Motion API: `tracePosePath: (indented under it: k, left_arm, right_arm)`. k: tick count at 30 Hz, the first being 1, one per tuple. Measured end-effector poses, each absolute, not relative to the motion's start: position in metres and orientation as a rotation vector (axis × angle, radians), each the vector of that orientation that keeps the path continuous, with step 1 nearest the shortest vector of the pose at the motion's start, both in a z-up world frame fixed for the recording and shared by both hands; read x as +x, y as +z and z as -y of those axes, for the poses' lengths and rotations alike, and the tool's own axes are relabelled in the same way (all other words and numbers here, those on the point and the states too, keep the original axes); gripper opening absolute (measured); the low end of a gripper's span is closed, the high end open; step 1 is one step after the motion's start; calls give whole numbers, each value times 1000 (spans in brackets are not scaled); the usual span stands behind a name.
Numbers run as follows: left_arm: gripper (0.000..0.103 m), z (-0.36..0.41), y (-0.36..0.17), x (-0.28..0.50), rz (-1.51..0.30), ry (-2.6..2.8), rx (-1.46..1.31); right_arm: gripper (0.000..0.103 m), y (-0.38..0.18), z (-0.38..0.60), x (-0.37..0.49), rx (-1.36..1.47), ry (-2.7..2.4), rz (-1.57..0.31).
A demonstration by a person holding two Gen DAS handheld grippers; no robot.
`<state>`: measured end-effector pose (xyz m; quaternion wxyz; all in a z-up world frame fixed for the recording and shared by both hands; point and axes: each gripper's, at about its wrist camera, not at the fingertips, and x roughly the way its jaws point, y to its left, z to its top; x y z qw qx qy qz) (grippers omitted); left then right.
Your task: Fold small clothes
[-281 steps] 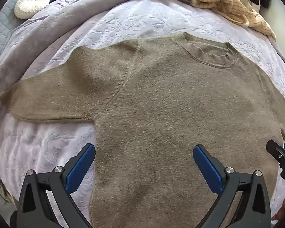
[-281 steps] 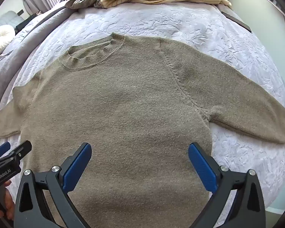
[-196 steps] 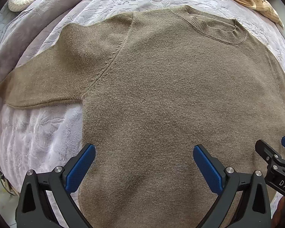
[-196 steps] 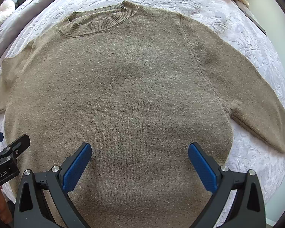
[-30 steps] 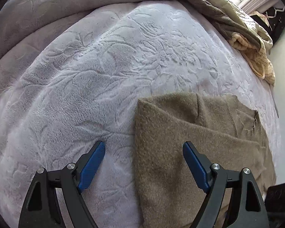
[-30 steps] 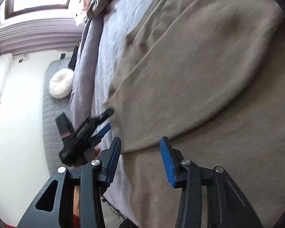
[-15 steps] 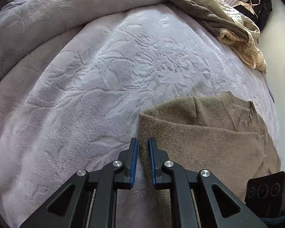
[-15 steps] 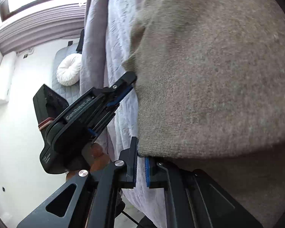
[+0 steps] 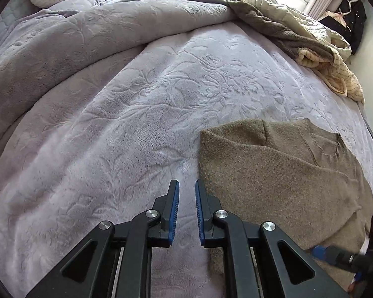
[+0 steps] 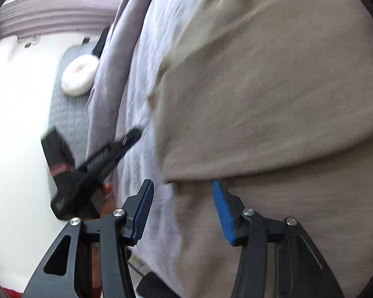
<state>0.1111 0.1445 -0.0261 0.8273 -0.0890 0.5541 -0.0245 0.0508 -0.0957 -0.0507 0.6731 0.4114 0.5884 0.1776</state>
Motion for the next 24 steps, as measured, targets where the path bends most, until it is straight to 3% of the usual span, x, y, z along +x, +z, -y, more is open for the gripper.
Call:
tracePosePath:
  k: [2,3,11,12,13,14,20,24]
  left_arm:
    - [82,-140,-23,103,-1169,-46,-195]
    - [103,-138,-21,97,-1152,-22,-196]
    - [103,-95,-14,84,-1162,-35,-135]
    - [103,-90,-14,84,-1173,-36,-133]
    - [103,-86,-15,85,-1185,-47,-140]
    - [103,-82,-16,85,-1197,-66,-155]
    - [103,-48,-21,80,-1201,-102,-101]
    - [103,-24,-29,73,-1225,-123,-38]
  right_arm:
    - [53,-51,146,35,921,250,-1273]
    - [53,-49,166,32,936,189,-1248]
    - [51,-56,282,20,1119,-98,-1106]
    - [45,-57,293,18,1136,-101,-1088]
    - [15,-56,295,22,1133,-104,-1074]
    - [7,-55,304,23,1093,-99,-1079]
    - [7,-25,313,29,643,-48,-1087]
    - [8,-62,342,10,795,-116,-1189]
